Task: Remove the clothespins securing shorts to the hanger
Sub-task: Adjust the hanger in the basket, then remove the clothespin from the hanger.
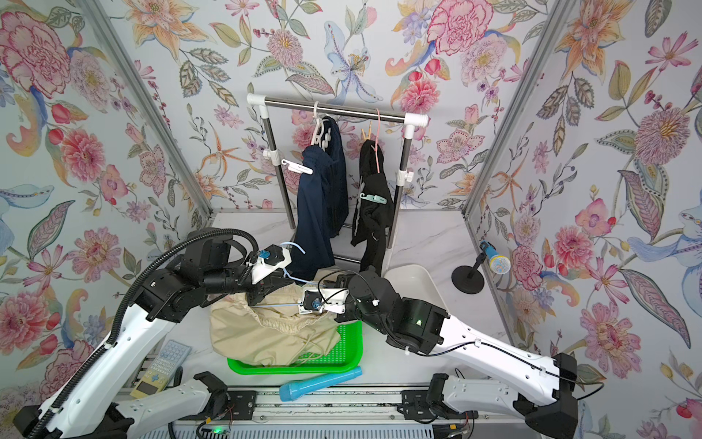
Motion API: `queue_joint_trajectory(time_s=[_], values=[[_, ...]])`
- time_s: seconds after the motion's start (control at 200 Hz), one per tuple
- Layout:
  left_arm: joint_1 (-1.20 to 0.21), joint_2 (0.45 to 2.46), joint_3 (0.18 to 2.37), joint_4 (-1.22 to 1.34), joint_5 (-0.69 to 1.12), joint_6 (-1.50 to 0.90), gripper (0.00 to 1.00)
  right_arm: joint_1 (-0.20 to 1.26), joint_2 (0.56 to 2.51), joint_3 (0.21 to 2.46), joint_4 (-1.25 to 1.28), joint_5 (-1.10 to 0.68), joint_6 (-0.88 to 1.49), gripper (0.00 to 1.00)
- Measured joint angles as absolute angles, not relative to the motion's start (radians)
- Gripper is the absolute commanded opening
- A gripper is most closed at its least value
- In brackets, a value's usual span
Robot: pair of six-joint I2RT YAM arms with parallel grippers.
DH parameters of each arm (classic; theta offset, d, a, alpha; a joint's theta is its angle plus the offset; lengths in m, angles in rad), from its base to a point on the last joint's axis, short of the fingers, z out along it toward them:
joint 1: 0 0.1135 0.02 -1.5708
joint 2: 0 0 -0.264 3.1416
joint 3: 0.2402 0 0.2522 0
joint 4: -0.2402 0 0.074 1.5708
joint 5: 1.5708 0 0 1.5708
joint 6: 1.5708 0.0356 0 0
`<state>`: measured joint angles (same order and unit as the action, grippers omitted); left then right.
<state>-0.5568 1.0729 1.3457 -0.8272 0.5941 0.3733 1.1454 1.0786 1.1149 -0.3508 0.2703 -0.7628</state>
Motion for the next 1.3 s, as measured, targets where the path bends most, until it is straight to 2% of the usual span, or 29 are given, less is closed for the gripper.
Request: queue_joint_trajectory(time_s=[0.07, 0.105, 0.185, 0.215, 0.3, 0.425, 0.58, 0.851, 1.066, 1.216, 1.296], values=[[-0.558, 1.072, 1.346, -0.827, 0.594, 0.373, 0.03, 1.145, 1.079, 1.115, -0.344, 0.270, -0.762, 0.00], [-0.558, 1.072, 1.346, -0.828, 0.595, 0.369, 0.00, 1.145, 1.079, 1.115, -0.342, 0.271, -0.762, 0.12], [-0.561, 1.068, 1.345, -0.827, 0.587, 0.366, 0.00, 1.145, 1.078, 1.115, -0.335, 0.269, -0.749, 0.42], [-0.561, 1.066, 1.343, -0.826, 0.575, 0.363, 0.00, 1.145, 1.077, 1.115, -0.327, 0.266, -0.741, 0.50], [-0.561, 1.058, 1.332, -0.810, 0.541, 0.358, 0.00, 1.146, 1.069, 1.115, -0.319, 0.252, -0.723, 0.62], [-0.561, 1.030, 1.298, -0.776, 0.516, 0.360, 0.00, 1.143, 1.058, 1.134, -0.326, 0.216, -0.652, 0.74], [-0.561, 0.983, 1.261, -0.739, 0.509, 0.359, 0.00, 1.076, 1.014, 1.177, -0.339, 0.137, -0.516, 0.81], [-0.561, 0.919, 1.223, -0.683, 0.520, 0.344, 0.00, 0.778, 0.904, 1.205, -0.339, -0.074, -0.188, 0.85], [-0.561, 0.881, 1.169, -0.632, 0.542, 0.329, 0.00, 0.530, 0.889, 1.199, -0.331, -0.344, 0.030, 0.88], [-0.561, 0.858, 1.147, -0.603, 0.545, 0.316, 0.00, 0.462, 0.856, 1.122, -0.273, -0.501, 0.114, 0.97], [-0.561, 0.857, 1.147, -0.589, 0.551, 0.305, 0.00, 0.452, 0.827, 1.072, -0.242, -0.551, 0.142, 0.98]])
